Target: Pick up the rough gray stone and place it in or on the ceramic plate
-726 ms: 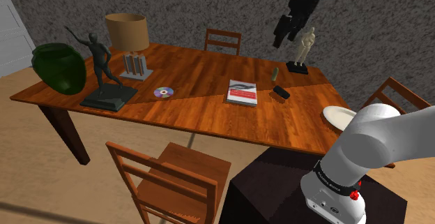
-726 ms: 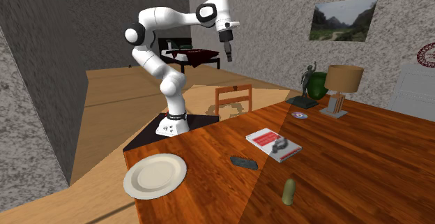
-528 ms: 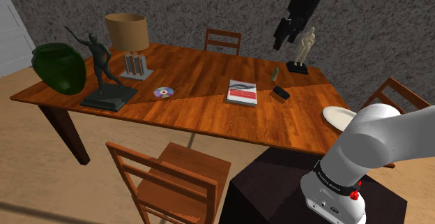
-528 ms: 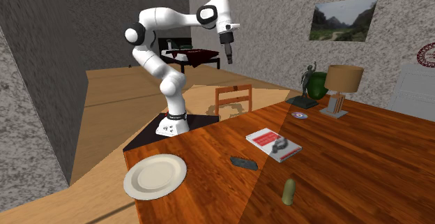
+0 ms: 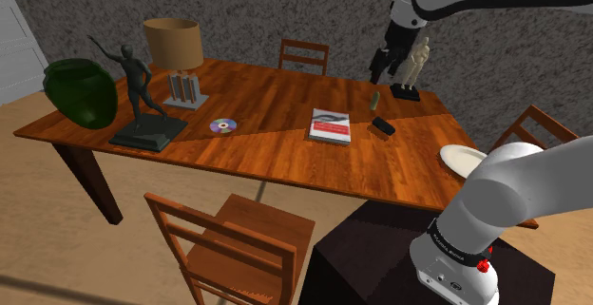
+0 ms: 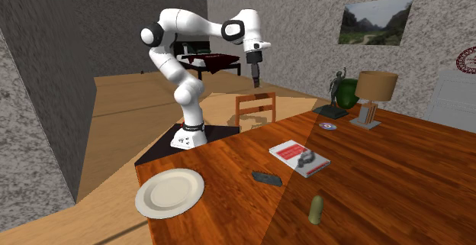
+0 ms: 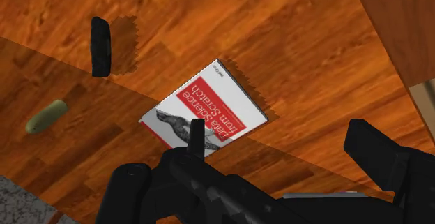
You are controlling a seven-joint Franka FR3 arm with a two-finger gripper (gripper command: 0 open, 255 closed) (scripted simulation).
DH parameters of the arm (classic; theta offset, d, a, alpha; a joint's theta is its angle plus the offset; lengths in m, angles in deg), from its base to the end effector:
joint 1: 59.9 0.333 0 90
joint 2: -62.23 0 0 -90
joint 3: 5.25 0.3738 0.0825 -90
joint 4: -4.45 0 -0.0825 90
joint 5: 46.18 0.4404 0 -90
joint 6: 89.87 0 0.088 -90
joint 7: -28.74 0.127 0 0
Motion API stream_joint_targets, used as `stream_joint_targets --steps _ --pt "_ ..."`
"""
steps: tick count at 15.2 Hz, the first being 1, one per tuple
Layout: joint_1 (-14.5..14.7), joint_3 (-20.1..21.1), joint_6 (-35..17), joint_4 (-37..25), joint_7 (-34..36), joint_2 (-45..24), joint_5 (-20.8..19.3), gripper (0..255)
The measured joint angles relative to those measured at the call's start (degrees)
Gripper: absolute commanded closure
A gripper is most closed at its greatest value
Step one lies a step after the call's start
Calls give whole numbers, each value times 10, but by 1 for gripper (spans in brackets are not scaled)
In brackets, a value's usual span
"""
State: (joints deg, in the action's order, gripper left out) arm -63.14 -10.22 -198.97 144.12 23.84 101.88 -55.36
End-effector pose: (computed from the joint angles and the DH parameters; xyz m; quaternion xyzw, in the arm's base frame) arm 0.3743 -0.0741 0.5658 0.9957 -0.0008 0.0729 0.0578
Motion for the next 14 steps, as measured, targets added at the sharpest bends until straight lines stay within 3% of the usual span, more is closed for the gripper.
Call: stream_joint_targets --steps 14 --pt "-51 -110 -183 -1 -72 -217 -40 0"
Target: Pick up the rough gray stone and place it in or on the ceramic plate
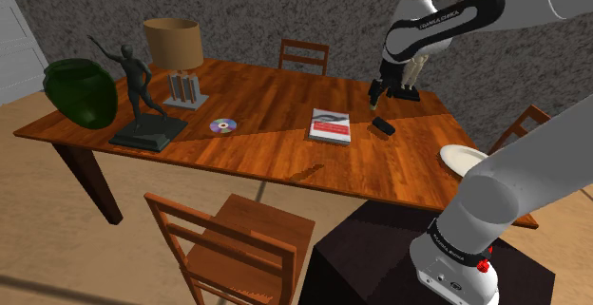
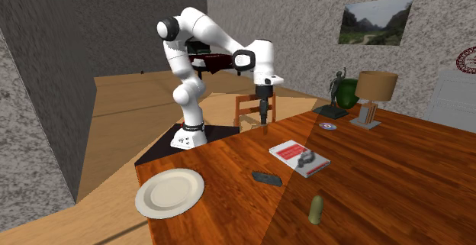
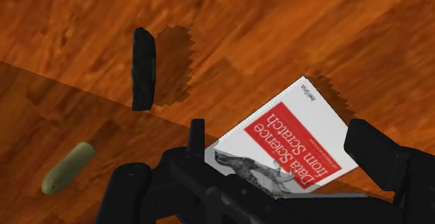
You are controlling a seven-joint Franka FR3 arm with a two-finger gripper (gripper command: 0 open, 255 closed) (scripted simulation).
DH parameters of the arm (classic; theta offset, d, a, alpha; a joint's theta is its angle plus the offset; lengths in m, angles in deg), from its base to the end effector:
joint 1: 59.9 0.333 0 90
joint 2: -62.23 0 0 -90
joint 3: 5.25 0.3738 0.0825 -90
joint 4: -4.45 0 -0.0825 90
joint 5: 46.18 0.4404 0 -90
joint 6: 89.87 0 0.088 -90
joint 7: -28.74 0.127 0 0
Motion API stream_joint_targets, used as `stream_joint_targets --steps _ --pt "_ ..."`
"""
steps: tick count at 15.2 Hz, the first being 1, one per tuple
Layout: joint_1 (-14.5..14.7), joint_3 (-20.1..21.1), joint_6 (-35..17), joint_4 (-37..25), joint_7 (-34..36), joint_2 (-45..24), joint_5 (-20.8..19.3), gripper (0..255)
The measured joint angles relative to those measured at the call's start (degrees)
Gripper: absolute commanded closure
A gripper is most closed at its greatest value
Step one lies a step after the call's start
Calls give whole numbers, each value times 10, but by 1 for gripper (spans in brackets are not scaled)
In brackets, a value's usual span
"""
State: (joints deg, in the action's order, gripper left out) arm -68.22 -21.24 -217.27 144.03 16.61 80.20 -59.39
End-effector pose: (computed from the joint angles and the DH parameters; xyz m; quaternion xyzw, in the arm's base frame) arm 0.4356 -0.2109 0.4303 0.9969 -0.0358 0.0290 0.0641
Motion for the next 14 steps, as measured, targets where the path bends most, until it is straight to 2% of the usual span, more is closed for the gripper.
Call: stream_joint_targets --steps 7,14 --pt "-20 -47 -80 -38 -48 -136 18 0" --pt "-51 -70 -135 -103 -109 -278 70 0"
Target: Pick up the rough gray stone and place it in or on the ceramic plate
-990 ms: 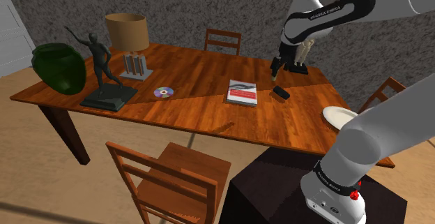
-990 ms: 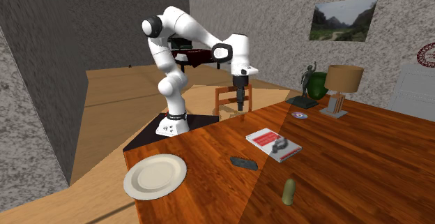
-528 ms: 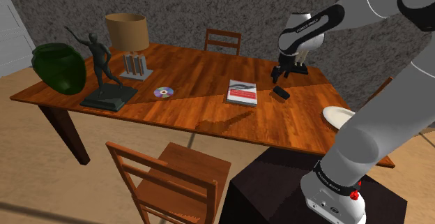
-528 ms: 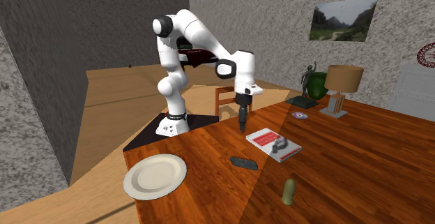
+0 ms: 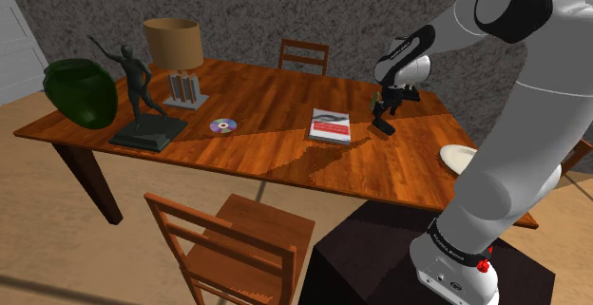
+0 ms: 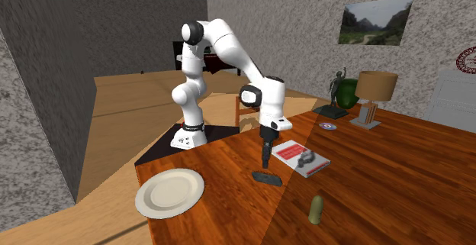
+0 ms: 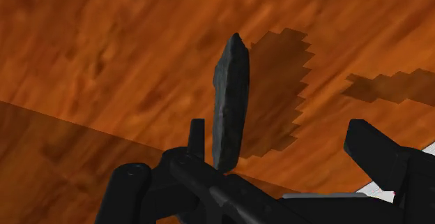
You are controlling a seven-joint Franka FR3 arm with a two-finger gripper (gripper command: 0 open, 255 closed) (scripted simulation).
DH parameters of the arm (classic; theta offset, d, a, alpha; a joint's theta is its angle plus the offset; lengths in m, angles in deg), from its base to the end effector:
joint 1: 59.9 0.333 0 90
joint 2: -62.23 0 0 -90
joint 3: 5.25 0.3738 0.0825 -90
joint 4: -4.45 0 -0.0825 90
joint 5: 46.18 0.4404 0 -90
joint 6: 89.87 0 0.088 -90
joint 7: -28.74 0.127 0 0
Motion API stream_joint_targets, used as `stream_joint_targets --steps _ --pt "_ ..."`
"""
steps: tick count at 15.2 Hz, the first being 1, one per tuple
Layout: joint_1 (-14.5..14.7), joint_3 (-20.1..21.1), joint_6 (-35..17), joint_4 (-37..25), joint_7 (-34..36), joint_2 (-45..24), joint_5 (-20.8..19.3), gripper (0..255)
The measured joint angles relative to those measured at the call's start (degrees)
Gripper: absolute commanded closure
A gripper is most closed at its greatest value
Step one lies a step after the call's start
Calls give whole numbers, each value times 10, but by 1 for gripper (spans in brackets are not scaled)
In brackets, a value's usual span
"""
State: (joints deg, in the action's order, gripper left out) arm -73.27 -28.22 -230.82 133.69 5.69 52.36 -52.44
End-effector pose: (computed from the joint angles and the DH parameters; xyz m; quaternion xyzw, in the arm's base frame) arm 0.4737 -0.3496 0.2922 0.9949 -0.0706 -0.0153 0.0703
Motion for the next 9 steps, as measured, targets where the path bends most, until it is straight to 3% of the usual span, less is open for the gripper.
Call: stream_joint_targets --steps 3,9 --pt "-18 1 -15 -33 -24 -54 24 0" --pt "-30 8 -53 -32 -38 -94 42 0"
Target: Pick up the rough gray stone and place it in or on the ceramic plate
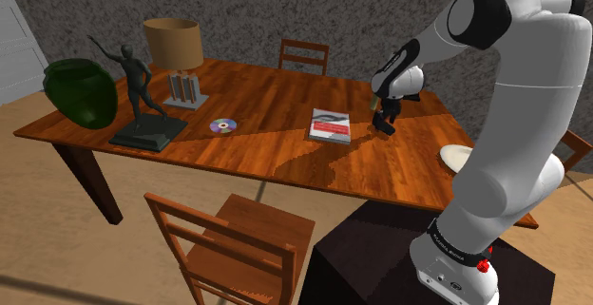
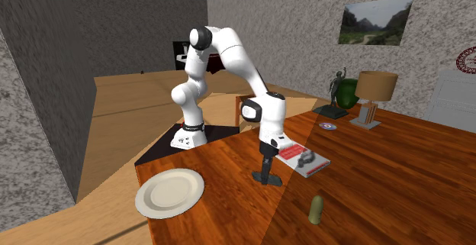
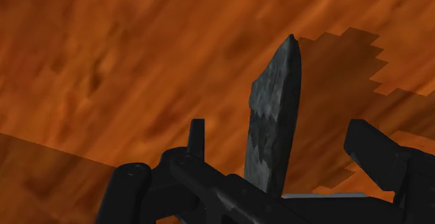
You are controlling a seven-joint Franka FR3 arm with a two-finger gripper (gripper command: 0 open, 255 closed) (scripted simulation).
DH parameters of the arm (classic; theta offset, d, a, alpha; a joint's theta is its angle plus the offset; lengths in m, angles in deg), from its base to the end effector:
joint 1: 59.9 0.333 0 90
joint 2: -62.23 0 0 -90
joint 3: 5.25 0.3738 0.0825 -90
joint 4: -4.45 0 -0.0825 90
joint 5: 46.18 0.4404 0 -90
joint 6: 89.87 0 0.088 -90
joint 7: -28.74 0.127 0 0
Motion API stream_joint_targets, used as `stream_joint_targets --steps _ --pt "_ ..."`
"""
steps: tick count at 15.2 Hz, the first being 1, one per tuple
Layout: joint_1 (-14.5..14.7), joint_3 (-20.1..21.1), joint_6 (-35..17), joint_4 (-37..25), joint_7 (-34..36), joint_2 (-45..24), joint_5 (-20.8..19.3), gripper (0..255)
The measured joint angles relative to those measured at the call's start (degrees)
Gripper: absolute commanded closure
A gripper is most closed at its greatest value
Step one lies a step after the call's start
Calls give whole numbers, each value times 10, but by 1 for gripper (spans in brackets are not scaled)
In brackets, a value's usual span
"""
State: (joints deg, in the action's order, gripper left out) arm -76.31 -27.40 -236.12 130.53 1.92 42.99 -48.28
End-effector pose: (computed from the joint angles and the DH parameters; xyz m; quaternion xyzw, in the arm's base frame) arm 0.4784 -0.3819 0.2329 0.9943 -0.0761 -0.0228 0.0715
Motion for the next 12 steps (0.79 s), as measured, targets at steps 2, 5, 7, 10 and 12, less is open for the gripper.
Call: stream_joint_targets --steps 2,5,7,10,12 --pt "-3 3 -8 -3 -3 -10 5 0" --pt "-4 3 -9 -3 -4 -12 6 0" --pt "-4 3 -10 -3 -4 -12 6 0" --pt "-4 3 -10 -3 -4 -12 6 255" --pt "-4 3 -10 -3 -4 -12 6 255"
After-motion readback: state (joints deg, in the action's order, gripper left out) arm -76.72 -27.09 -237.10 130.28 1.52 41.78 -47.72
